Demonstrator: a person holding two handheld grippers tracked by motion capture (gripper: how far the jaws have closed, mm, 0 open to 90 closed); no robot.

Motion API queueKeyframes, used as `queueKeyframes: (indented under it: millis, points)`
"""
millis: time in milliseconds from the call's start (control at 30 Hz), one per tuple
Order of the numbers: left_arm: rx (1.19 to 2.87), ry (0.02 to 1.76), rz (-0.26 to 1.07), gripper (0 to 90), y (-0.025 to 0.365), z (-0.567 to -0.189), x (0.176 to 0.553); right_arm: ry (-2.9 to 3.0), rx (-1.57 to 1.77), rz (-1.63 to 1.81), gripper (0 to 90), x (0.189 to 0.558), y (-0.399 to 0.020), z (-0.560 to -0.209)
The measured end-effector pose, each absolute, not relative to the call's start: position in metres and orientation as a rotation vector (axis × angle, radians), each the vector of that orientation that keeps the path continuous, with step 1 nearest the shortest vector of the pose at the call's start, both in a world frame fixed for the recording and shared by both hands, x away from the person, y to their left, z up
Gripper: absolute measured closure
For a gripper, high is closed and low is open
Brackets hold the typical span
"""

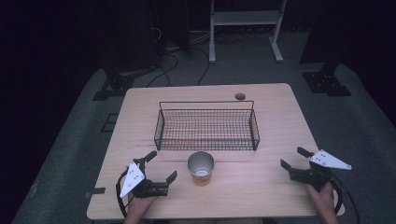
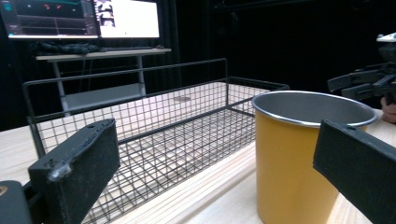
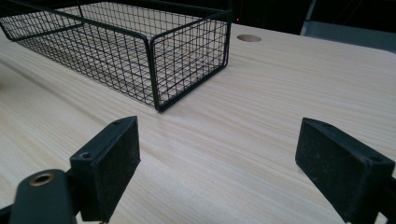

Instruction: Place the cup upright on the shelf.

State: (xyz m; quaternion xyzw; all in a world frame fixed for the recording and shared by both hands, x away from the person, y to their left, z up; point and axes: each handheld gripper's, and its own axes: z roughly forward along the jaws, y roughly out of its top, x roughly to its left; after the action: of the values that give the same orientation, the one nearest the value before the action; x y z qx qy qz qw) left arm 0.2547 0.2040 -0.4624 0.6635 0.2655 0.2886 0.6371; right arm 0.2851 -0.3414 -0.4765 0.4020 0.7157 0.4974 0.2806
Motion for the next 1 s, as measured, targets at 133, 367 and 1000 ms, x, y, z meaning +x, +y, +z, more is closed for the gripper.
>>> queueKeyframes:
  millis: [133,367,1000]
  points:
    - [1.524,0.598,0.653,0.0,0.202,-0.462,0.254,1.919,1.073,1.333,12.8,0.285,-0.341,-0.476]
    - [1.546,0.568,0.63,0.0,0.197,-0.461,0.251,1.923,1.064,1.331,12.8,0.285,-0.341,-0.477]
    - [1.615,0.476,0.545,0.0,0.173,-0.463,0.246,1.925,1.061,1.333,12.8,0.285,-0.341,-0.476]
